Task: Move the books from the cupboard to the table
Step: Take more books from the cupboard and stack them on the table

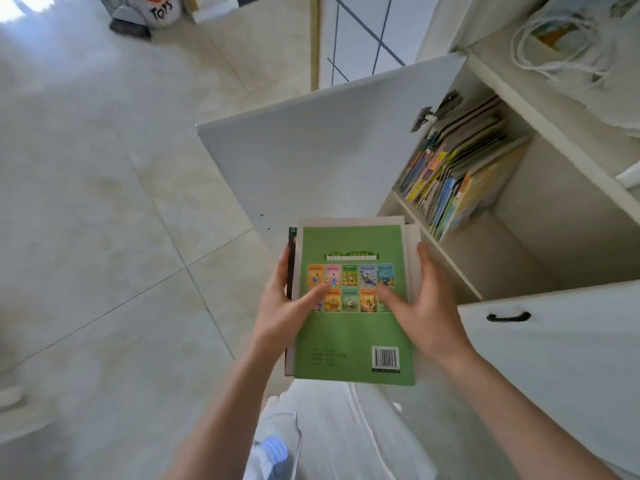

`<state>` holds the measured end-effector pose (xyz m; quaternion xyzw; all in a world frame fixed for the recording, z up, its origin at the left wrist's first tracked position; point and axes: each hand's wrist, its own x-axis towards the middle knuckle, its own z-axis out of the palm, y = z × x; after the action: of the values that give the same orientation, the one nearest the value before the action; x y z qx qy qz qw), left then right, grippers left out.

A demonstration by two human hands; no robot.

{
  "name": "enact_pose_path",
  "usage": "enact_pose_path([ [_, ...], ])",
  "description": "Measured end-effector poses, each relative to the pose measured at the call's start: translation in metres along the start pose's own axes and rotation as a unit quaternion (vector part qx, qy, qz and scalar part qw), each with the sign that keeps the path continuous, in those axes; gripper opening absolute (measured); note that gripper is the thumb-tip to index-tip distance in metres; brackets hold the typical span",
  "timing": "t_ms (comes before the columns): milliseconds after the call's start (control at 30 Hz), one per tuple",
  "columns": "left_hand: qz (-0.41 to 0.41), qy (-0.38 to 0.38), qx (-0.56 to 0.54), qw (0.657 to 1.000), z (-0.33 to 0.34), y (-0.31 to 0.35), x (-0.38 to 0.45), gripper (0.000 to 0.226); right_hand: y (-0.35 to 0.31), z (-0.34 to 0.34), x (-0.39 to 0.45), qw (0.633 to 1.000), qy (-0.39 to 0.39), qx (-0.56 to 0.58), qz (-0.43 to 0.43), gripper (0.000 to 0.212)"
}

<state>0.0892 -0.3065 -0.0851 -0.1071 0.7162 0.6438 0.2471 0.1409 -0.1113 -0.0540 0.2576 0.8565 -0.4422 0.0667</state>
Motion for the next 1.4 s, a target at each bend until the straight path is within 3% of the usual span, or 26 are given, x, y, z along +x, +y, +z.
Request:
enact_pose_path([
  [200, 0.044, 0.123, 0.099, 0.987, -0.055, -0.039, -0.052, 0.094, -0.034, 0.056, -0.038, 0.994, -0.065, -0.056, -0.071, 0.082],
  [333, 0.052, 0.178, 0.082, 0.979, -0.103, -0.063, -0.091, 0.091, -0.061, 0.097, -0.072, 0.982, -0.115, -0.092, -0.117, 0.07],
  [500, 0.041, 0.258, 0.042, 0.964, -0.189, -0.092, -0.157, 0.091, -0.105, 0.167, -0.135, 0.964, -0.179, -0.116, -0.161, 0.071],
  [733, 0.008, 0.4, -0.016, 0.917, -0.292, -0.137, -0.251, 0.083, -0.158, 0.274, -0.211, 0.925, -0.267, -0.131, -0.238, 0.069],
  [1133, -0.062, 0.611, -0.113, 0.781, -0.399, -0.187, -0.375, 0.071, -0.244, 0.424, -0.312, 0.797, -0.443, -0.171, -0.373, 0.068],
  [1400, -0.093, 0.724, -0.168, 0.662, -0.453, -0.194, -0.423, 0.066, -0.308, 0.516, -0.371, 0.697, -0.567, -0.172, -0.403, 0.062],
])
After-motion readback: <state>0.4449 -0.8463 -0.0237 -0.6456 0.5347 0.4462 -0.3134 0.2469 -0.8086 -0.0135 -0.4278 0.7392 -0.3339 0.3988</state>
